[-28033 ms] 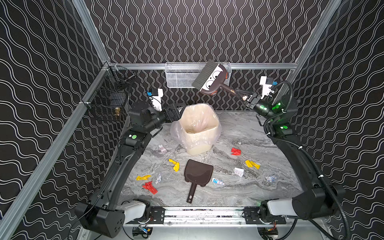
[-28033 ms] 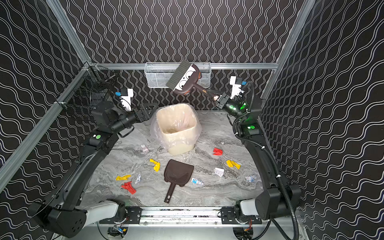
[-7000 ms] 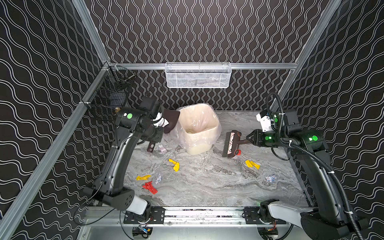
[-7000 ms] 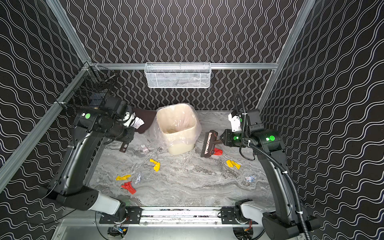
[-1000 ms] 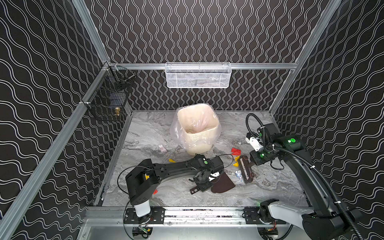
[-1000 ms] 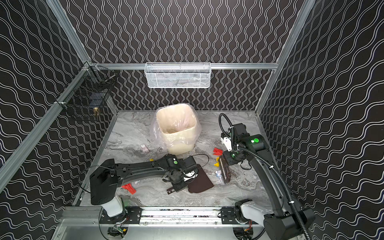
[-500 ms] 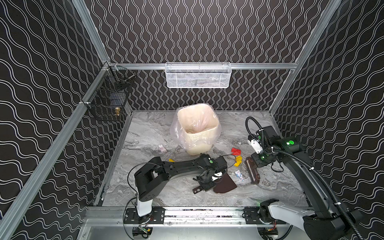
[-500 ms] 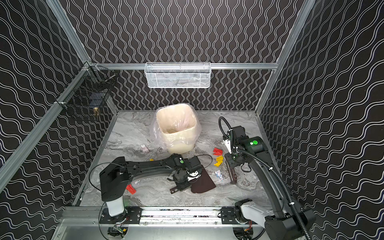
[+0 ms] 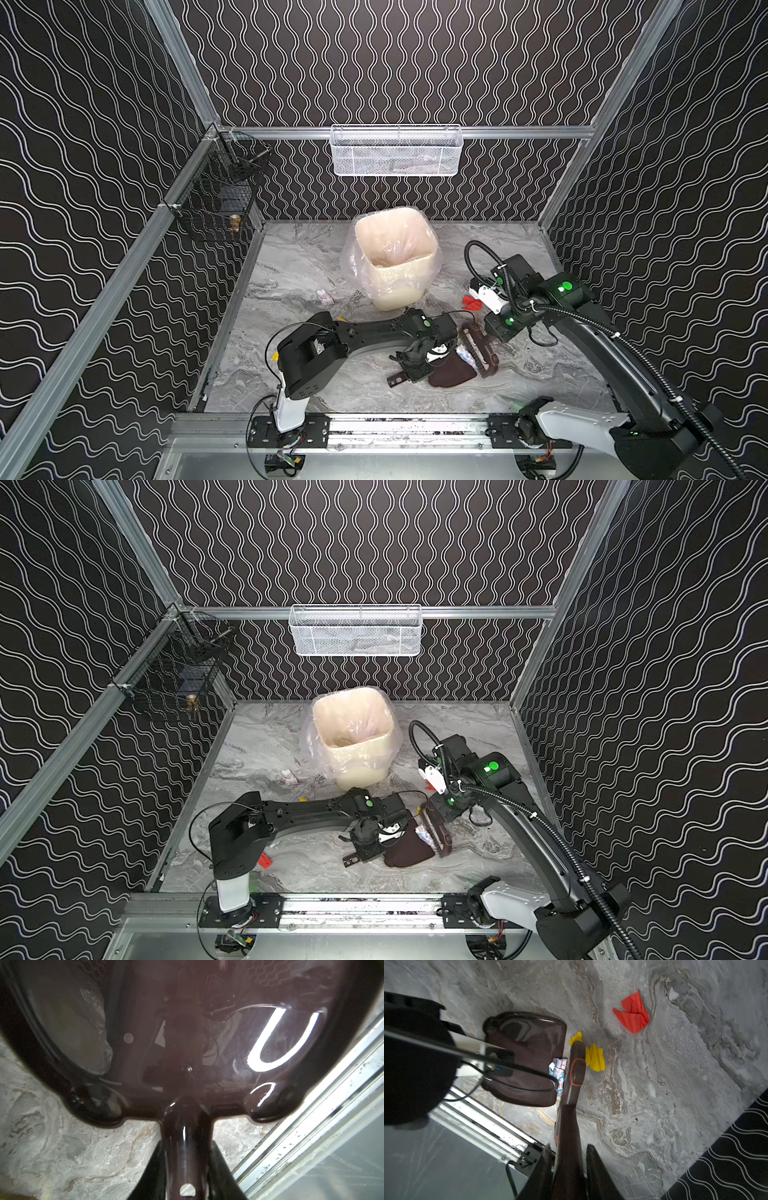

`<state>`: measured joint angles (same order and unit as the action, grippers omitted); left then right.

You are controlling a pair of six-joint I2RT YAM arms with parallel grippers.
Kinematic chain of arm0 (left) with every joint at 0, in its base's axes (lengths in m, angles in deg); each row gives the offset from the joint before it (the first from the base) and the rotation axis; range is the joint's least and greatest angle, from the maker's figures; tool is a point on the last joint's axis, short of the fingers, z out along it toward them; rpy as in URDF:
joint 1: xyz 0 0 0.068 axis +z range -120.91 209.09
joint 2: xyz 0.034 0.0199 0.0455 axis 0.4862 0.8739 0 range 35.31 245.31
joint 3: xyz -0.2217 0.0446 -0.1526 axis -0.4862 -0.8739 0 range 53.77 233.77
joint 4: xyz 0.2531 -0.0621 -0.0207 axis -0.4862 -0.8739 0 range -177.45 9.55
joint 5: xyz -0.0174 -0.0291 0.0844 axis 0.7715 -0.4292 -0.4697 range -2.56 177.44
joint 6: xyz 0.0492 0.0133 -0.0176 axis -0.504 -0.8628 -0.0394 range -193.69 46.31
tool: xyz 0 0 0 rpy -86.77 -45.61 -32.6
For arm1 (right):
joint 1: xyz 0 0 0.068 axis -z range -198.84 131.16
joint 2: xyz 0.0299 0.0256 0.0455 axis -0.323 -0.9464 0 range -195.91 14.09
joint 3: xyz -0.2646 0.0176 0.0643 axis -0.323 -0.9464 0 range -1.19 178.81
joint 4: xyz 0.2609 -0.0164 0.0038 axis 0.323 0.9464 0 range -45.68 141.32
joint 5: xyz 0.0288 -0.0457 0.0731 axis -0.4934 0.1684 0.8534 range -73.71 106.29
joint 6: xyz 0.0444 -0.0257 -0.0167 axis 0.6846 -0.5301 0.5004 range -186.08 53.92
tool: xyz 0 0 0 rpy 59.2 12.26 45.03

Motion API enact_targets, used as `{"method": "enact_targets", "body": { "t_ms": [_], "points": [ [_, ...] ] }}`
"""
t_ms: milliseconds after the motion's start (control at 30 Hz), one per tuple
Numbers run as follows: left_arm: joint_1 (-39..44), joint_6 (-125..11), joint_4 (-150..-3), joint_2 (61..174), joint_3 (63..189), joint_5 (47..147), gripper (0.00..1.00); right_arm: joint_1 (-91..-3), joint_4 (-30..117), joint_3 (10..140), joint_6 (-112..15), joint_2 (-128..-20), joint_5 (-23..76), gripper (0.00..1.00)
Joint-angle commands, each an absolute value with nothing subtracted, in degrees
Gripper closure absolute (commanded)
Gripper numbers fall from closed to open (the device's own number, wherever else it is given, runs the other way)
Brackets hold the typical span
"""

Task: Sweep away the paper scraps from the table
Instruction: 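Push the yellow and printed scraps into the dustpan with the right gripper's brush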

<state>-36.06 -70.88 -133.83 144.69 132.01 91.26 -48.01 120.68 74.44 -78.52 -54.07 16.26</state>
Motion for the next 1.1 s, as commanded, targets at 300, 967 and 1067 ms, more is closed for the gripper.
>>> {"method": "enact_targets", "body": {
  "t_ms": [300, 967, 1067],
  "points": [
    [-35.9, -67.0, -132.6, 141.6, 126.8, 92.5, 1.0, -47.6, 119.3, 76.9, -75.1, -56.2, -3.2, 1.0],
    [-34.2, -67.6, -130.4, 143.4, 127.3, 92.4, 1.0, -51.9, 119.6, 75.4, -78.8, -59.4, 16.4, 1.0],
    [-34.1, -67.9, -130.2, 144.2, 128.0, 92.6, 1.0, -54.3, 120.3, 76.9, -78.6, -60.0, 17.4, 1.0]
  ]
}}
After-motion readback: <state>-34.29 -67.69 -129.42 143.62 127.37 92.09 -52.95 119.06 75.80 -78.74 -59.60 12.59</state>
